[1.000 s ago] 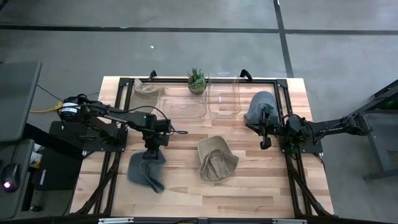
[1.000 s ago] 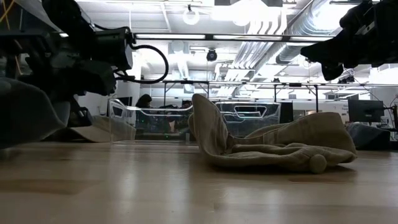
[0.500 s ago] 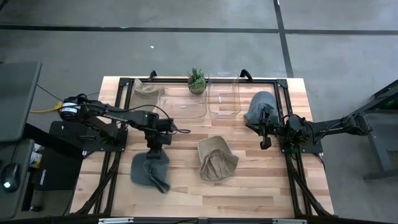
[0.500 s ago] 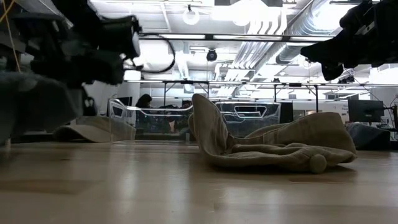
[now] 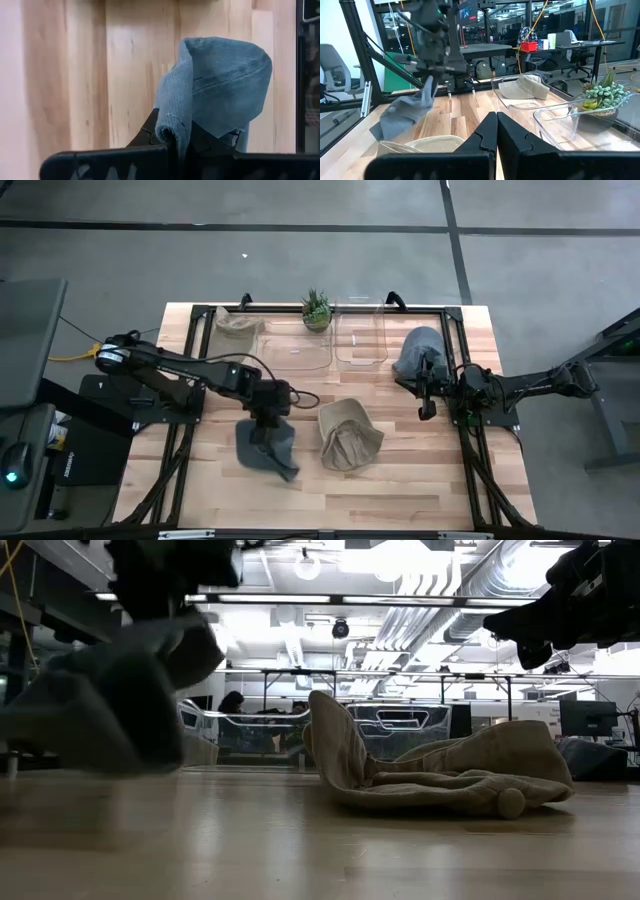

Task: Pick & Place hat
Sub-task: Put the bottom gray cap into the left transparent bin

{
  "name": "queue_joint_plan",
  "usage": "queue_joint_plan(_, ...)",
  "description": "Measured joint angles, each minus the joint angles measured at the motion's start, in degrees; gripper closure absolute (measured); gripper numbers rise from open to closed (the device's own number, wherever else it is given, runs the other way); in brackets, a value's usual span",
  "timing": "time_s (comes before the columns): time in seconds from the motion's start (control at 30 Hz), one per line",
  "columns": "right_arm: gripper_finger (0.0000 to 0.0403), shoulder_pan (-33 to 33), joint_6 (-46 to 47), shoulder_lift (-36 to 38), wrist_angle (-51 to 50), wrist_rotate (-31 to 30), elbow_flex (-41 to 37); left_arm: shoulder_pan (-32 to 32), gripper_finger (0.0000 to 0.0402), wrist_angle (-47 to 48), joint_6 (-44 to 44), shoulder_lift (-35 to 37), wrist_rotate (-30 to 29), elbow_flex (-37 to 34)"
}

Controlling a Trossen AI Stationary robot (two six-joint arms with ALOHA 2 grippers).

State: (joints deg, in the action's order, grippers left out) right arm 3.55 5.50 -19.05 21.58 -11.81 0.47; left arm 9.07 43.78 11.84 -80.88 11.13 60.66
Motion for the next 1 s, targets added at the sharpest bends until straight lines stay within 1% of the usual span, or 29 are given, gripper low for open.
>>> queue_joint_plan(0.1, 0.0402, 0.0, 0.0, 0.0, 0.0, 0.0, 0.0, 1.8, 0.0402, 3.4, 0.6, 0.0, -5.3, 3.9)
queue_joint_plan(0.2, 0.0402, 0.0, 0.0, 0.0, 0.0, 0.0, 0.0, 3.2, 0.0401, 6.5, 2.7, 0.0, -12.7, 7.5)
queue_joint_plan(0.33, 0.0402, 0.0, 0.0, 0.0, 0.0, 0.0, 0.0, 4.3, 0.0401, 7.6, 7.5, 0.0, -23.6, 11.4)
queue_joint_plan(0.43, 0.0402, 0.0, 0.0, 0.0, 0.0, 0.0, 0.0, 4.6, 0.0401, 8.1, 10.6, 0.0, -29.1, 13.9)
queue_joint_plan(0.93, 0.0402, 0.0, 0.0, 0.0, 0.0, 0.0, 0.0, 4.4, 0.0401, 26.3, 10.5, 0.0, -37.5, 28.0)
queue_joint_plan(1.0, 0.0402, 0.0, 0.0, 0.0, 0.0, 0.0, 0.0, 3.3, 0.0401, 27.8, 10.4, 0.0, -37.8, 29.8)
